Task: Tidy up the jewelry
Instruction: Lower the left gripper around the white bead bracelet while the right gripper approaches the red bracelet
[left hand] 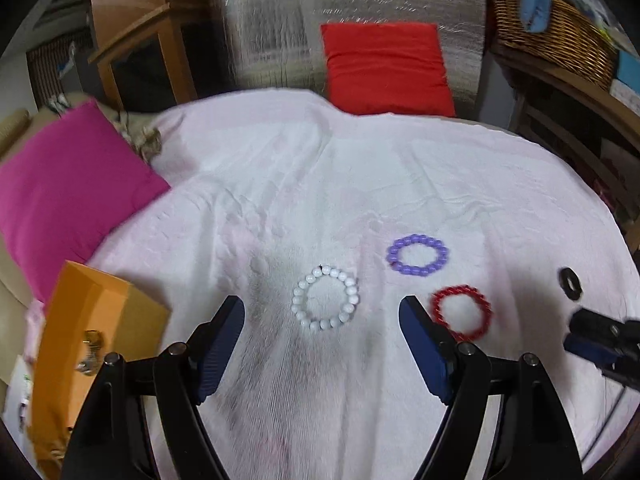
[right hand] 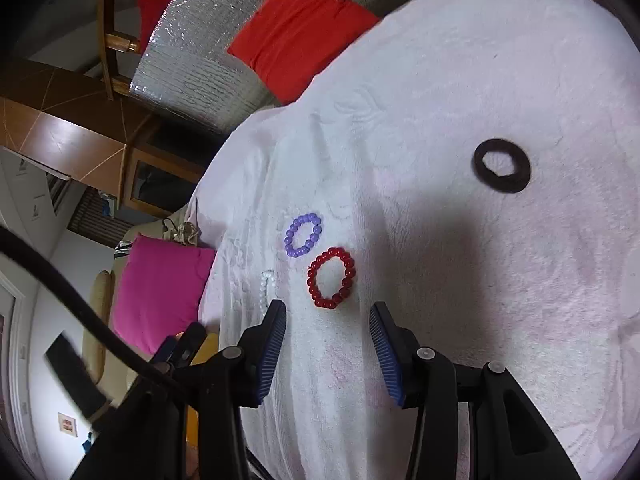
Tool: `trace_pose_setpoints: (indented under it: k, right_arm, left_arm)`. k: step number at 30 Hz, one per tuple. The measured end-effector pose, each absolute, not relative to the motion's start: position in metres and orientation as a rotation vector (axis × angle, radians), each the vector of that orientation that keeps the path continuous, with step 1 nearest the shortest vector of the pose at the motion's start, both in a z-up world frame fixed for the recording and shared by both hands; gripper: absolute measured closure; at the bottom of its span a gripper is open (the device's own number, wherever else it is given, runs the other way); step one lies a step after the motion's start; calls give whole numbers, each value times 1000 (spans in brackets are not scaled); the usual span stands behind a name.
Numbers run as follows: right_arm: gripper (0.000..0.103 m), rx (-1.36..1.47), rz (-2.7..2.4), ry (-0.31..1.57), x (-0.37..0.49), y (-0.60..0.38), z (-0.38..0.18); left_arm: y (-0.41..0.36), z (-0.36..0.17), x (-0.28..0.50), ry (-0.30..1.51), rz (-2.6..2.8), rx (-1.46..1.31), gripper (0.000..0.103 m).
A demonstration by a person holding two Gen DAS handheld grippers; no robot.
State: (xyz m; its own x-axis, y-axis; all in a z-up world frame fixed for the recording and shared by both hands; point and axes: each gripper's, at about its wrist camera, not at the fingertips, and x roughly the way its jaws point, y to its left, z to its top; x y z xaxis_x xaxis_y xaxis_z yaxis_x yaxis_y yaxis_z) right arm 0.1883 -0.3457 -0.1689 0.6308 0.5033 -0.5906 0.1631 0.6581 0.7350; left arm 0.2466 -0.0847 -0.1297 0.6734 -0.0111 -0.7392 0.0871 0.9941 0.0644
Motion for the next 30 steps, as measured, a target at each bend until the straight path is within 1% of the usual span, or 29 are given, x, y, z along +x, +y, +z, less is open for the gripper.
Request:
trace_pose_setpoints:
  k: [5,11,13,16,20,22,30]
  right_arm:
    - [56,815,235,922,203,-330,-176]
    - [57,798,221,961,231,-317,-189]
    - [59,807,222,970,240,-313,-192]
    - [59,757,185,971,249,-306,-191]
    - [59,715,132,982,261,-303,-195]
    - [63,700,107,991,268,-303,-199]
    - [63,585,73,1000,279,-291,-202]
  left_arm:
    - [-58,-156,281,968,-52,28,23]
    - [-29,-164,287,979,-26,76,23]
    - [-16,-171,289,1011,-23,59,23]
    - [-6,-171,288,1016,-38,33,23]
    - [-3,-171,288,1016,-67,29,23]
    - [-3,-172,290,1024,-92,15,23]
    - [-18,-182,294,1054,-135,17,23]
